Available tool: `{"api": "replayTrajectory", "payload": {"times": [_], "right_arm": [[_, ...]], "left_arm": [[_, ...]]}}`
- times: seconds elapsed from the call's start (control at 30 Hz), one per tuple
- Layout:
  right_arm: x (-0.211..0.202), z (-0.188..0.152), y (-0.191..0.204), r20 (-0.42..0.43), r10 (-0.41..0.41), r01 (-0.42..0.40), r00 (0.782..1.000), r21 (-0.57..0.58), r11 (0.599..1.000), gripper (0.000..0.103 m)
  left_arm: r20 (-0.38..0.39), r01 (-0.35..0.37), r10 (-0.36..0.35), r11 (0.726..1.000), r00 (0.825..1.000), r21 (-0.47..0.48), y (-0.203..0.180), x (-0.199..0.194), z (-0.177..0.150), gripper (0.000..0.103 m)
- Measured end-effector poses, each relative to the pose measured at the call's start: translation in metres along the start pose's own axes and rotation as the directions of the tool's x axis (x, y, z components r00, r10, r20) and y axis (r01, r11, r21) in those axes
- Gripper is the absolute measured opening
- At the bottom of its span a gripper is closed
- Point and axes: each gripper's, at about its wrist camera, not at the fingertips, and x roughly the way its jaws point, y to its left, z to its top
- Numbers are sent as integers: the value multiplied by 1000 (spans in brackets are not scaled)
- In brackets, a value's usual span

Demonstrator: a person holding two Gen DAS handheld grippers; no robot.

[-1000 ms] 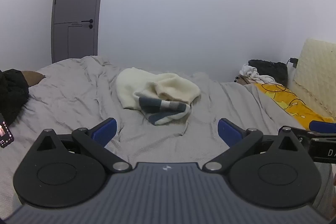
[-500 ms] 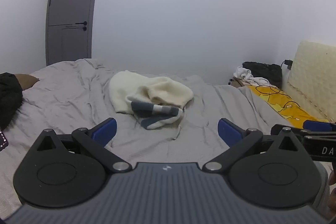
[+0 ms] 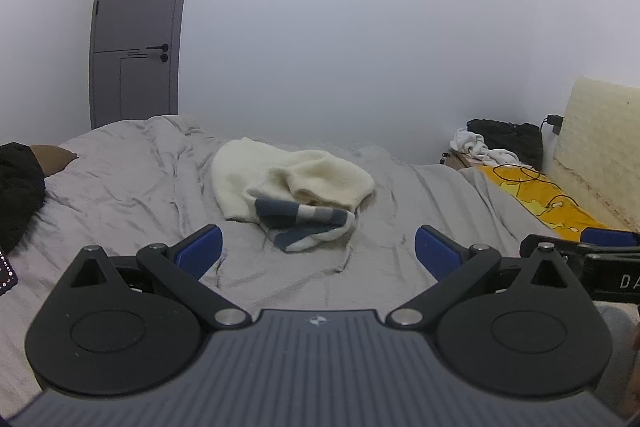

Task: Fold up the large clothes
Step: 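Move both grippers toward the crumpled cream striped sweater on the bed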

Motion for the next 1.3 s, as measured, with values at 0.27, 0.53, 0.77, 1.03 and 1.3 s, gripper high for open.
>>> {"api": "replayTrajectory", "payload": {"times": [0.27,0.53,0.77,1.03,1.3], "right_arm": [[25,-1,10,-25,34,-34,999,3,999,103],[49,-13,8,-82,44,-43,996,17,999,103],[64,-18,10,-108,53,-53,993,4,999,103],[71,-21,4,-128,49,-47,991,20,999,103],[69,-21,0,-113,52,-50,992,24,998,103]], "left_arm": [[-29,-40,39,999,999,-15,18,16,-2,103],[-62,-73,70,997,996,-36,35,34,-9,103],[-83,-82,79,996,993,-31,36,50,-11,103],[-98,-77,74,997,992,-21,30,60,-13,103],[-88,-81,79,997,993,-17,27,58,-14,103]]}}
